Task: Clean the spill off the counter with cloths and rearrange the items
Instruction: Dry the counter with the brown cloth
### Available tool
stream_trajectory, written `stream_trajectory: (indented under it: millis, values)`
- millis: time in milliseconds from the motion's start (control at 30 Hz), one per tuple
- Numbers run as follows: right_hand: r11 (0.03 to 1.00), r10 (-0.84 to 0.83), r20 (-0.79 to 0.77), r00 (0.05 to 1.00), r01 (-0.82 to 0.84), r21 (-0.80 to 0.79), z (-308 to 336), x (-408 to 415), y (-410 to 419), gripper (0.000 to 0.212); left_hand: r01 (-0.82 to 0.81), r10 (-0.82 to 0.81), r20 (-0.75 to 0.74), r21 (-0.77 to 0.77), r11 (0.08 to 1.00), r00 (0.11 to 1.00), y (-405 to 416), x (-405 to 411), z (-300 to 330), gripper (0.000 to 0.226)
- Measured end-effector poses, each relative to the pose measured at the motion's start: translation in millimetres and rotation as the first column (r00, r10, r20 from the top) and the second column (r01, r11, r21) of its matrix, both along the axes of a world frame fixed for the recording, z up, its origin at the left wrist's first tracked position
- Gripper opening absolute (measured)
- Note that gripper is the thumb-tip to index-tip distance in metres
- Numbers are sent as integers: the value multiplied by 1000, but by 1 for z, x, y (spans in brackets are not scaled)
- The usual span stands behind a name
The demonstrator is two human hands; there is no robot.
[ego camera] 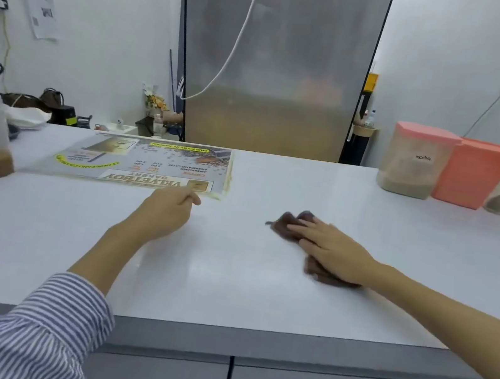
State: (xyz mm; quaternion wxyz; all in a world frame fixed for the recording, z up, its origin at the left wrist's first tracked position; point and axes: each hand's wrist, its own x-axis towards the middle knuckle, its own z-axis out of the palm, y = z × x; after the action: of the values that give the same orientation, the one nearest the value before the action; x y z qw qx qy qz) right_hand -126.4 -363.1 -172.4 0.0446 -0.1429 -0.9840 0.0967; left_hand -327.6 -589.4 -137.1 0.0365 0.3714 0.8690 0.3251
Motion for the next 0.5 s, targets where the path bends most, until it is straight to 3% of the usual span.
stream_trajectory:
  millis: [67, 133, 300, 367, 500]
  values:
    - [980, -198, -54, 979, 199, 13, 0, -14, 15, 42, 34, -33, -38, 29, 999, 999, 3, 10, 5, 34]
    - [964, -255, -73, 964, 260, 63, 0, -23, 4, 42, 75, -72, -54, 47, 996, 996, 10, 23, 7, 35]
    - [998, 38, -77, 996, -34, 52, -5, 21, -57, 43, 208, -208, -66, 5, 978, 976, 41, 53, -8, 34]
    - [999, 36, -73, 997, -36, -11, -6, 52, -59, 41, 259, -260, -63, -14, 966, 964, 56, 61, -14, 34]
    - [965, -256, -62, 965, 252, -71, 0, 94, -5, 39, 324, -325, -35, -20, 946, 945, 72, 74, -19, 34]
